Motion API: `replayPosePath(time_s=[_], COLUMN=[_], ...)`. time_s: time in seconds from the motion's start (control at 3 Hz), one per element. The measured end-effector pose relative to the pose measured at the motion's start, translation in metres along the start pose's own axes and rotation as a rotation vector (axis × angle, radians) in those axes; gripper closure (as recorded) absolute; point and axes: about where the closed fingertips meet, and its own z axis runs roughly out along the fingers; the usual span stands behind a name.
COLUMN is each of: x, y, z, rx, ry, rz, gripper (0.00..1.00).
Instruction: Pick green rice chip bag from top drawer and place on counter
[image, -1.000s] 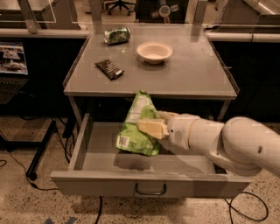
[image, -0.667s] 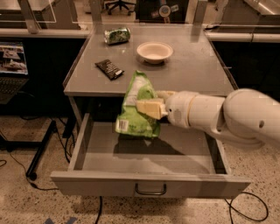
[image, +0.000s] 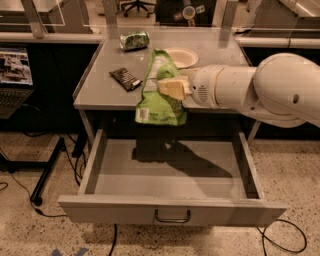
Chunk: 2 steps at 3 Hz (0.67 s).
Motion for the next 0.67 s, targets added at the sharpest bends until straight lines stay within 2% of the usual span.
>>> replayPosePath(time_s=[0.33, 0.67], x=[0.003, 0.014], y=[-0.038, -0.085], z=[0.01, 0.022], rx=[0.074, 0.179], ry=[0.006, 0.018], rz=[0.025, 0.071], gripper=[1.0, 1.0])
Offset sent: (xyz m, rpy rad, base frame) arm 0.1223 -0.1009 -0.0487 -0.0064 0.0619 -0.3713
